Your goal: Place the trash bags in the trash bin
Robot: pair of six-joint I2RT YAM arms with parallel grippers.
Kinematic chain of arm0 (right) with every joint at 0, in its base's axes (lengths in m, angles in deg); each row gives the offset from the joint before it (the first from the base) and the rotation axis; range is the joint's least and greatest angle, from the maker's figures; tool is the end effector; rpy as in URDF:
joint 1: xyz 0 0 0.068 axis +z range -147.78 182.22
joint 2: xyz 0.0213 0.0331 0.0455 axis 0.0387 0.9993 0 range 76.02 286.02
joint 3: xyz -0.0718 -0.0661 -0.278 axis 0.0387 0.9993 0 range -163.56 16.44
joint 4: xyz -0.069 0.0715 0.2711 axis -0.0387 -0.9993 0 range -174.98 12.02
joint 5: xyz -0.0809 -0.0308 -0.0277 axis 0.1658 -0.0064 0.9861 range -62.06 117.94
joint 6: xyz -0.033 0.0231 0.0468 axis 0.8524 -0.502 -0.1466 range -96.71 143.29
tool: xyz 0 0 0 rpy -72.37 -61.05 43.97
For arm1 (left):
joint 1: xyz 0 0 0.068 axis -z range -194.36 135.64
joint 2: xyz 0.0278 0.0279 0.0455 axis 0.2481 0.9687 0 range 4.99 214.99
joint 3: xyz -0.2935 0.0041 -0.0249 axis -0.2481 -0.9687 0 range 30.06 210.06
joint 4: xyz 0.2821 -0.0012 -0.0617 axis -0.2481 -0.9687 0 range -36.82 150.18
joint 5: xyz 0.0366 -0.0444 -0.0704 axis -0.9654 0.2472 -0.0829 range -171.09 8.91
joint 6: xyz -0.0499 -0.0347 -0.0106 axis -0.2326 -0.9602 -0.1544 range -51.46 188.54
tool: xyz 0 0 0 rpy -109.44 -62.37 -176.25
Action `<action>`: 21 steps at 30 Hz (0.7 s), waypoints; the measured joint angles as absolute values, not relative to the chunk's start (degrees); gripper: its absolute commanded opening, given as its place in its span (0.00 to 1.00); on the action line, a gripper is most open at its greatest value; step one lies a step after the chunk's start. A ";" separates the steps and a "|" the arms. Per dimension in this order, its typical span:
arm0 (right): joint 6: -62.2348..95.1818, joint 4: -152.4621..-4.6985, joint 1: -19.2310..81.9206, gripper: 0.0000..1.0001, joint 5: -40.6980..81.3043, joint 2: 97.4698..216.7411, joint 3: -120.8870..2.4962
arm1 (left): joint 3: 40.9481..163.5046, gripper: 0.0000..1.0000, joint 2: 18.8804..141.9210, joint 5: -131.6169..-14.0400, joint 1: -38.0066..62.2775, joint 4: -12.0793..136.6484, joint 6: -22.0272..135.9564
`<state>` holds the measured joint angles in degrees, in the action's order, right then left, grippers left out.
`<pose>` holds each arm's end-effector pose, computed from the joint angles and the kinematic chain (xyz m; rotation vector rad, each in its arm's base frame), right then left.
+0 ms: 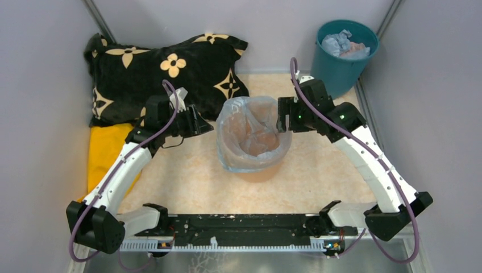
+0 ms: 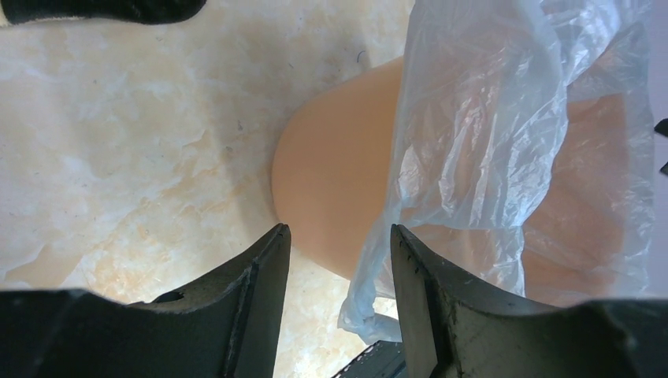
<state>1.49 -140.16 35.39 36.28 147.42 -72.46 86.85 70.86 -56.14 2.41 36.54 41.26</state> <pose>0.2190 0.1350 0.4402 -0.1623 2.3547 0.3021 0.2631 -0.0998 0.3281 0.0634 2.2212 -0.9044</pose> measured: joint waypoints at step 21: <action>-6.54 -139.74 38.97 0.22 40.44 146.72 -61.75 | 84.32 0.55 75.08 -51.92 2.41 45.29 38.06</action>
<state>-6.54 -139.74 38.97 40.44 146.72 -61.75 84.32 75.08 -51.92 2.41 45.29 38.06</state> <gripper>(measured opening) 0.290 0.552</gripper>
